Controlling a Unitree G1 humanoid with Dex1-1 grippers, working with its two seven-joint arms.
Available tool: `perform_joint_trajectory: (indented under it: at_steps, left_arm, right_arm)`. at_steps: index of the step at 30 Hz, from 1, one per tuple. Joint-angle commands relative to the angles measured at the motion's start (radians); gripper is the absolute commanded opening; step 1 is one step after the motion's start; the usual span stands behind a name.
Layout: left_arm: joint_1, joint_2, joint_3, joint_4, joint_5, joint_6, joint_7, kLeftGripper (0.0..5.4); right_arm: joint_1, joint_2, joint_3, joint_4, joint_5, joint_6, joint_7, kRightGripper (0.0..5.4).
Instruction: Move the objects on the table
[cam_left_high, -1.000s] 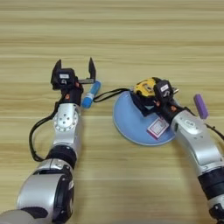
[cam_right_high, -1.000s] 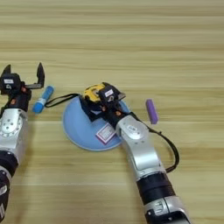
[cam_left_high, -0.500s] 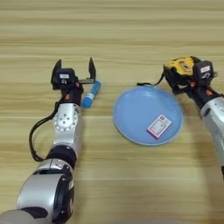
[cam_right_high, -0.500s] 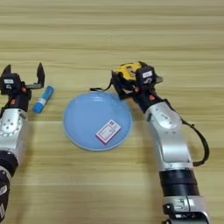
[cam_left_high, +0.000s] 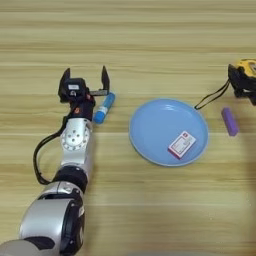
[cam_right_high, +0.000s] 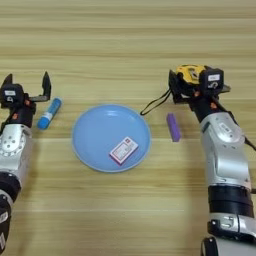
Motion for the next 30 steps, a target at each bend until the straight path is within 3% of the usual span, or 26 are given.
perform_joint_trajectory:
  at_steps: [1,18,30]
  left_arm:
    - [0.001,-0.001,-0.006,-0.002,0.009,0.005,0.004,5.4]
    - [-0.002,0.005,-0.003,0.005,0.007,0.006,-0.001,5.4]
    - [-0.004,0.008,-0.002,0.009,0.006,0.006,-0.002,5.4]
  right_arm:
    - [-0.013,-0.036,-0.032,0.086,-0.01,-0.057,-0.019,4.66]
    - [0.001,-0.033,0.003,0.366,-0.05,-0.129,-0.034,4.65]
    - [0.003,-0.041,0.01,0.481,-0.068,-0.173,-0.048,4.65]
